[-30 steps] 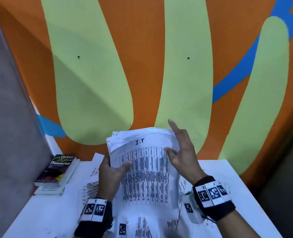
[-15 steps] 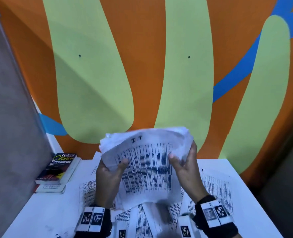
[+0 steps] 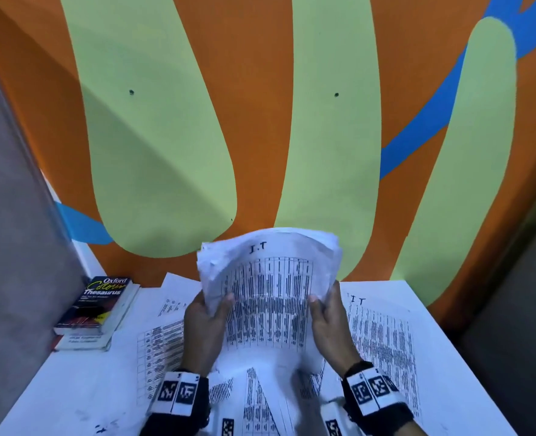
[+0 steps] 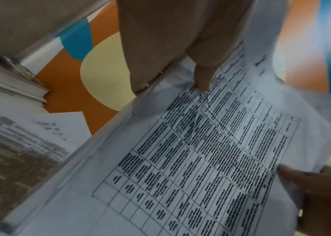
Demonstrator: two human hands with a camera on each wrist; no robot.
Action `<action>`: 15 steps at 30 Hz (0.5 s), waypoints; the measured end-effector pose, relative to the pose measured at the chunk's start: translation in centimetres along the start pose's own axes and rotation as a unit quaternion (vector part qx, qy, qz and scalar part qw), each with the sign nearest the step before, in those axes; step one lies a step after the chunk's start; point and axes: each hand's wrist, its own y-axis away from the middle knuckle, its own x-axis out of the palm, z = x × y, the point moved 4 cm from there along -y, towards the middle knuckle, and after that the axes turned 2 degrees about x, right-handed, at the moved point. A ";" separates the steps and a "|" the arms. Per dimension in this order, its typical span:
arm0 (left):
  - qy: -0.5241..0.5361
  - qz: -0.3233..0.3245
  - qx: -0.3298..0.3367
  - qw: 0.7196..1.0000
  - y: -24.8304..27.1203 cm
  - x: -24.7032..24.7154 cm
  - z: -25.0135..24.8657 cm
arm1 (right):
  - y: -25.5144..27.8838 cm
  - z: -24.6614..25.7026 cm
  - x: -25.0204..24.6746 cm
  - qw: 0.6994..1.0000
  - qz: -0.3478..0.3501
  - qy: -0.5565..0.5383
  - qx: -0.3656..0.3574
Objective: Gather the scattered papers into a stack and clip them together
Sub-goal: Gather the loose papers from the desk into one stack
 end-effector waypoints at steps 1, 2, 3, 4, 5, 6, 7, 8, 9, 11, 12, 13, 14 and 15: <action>-0.011 -0.008 0.013 1.000 0.0 0.0 -0.5 | -0.2 0.2 -0.1 1.000 -0.003 -0.002 -0.013; -0.014 -0.018 0.027 0.999 -0.2 -0.1 -1.0 | -0.5 0.7 -0.3 0.999 -0.006 0.003 -0.035; -0.005 -0.026 0.037 0.999 -0.3 -0.3 -1.6 | -0.7 1.1 -0.5 0.998 -0.007 0.011 -0.055; 0.003 -0.023 0.044 0.999 -0.4 -0.5 -1.8 | -1.0 0.9 -0.6 0.998 -0.008 0.016 -0.063; 0.010 -0.010 0.039 0.999 -0.3 -0.6 -1.9 | -1.3 0.4 -0.6 0.998 -0.003 0.017 -0.059; 0.017 0.015 0.018 1.000 -0.1 -0.5 -1.3 | -1.3 -0.6 -0.6 0.999 0.007 0.024 -0.040; 0.024 0.043 -0.019 0.999 0.2 -0.3 -0.5 | -1.1 -2.0 -0.4 0.999 0.018 0.044 -0.009; 0.025 0.064 -0.056 0.996 0.6 -0.2 0.9 | -0.7 -3.3 -0.1 0.997 0.032 0.071 0.017; 0.019 0.077 -0.085 0.993 1.2 0.1 2.0 | -0.2 -4.5 0.1 0.994 0.045 0.098 0.031; -0.005 0.076 -0.115 0.990 1.8 0.6 3.0 | 0.1 -5.9 0.0 0.989 0.059 0.131 0.030; -0.012 0.072 -0.116 0.991 1.8 0.9 2.9 | -0.1 -6.6 -0.8 0.988 0.058 0.140 0.038; -0.019 0.062 -0.112 0.992 1.6 1.0 2.5 | -0.4 -7.4 -2.2 0.985 0.046 0.152 0.061; -0.020 0.046 -0.106 0.993 1.3 0.9 1.9 | -0.8 -8.8 -4.0 0.979 0.015 0.177 0.101; -0.024 0.027 -0.100 0.994 0.8 0.6 1.4 | -1.1 -10.4 -6.3 0.960 -0.030 0.227 0.159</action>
